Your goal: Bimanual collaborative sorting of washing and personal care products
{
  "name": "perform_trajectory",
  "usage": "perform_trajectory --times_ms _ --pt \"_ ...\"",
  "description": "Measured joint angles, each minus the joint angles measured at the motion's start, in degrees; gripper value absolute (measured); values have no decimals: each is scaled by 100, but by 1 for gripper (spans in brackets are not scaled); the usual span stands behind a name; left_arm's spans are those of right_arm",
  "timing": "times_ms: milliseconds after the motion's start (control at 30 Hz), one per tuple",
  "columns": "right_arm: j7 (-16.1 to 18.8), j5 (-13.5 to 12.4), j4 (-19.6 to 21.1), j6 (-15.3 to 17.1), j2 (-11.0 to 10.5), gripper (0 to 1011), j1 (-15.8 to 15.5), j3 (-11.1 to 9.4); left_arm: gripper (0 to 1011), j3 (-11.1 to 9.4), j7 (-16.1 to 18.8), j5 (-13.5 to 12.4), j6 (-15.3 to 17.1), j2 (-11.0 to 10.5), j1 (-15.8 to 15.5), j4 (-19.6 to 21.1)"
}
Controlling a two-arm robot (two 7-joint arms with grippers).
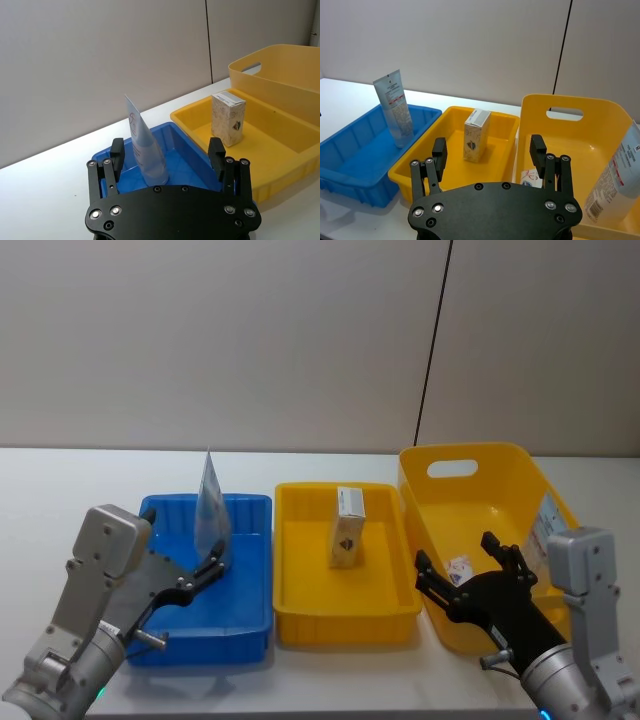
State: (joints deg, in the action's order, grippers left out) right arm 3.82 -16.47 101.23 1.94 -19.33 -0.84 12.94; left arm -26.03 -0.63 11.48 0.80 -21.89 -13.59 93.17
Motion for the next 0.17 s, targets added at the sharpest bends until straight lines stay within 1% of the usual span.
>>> perform_trajectory --times_ms 167 --pt "0 1 0 0 0 1004 0 0 1002 0 0 0 0 0 0 0"
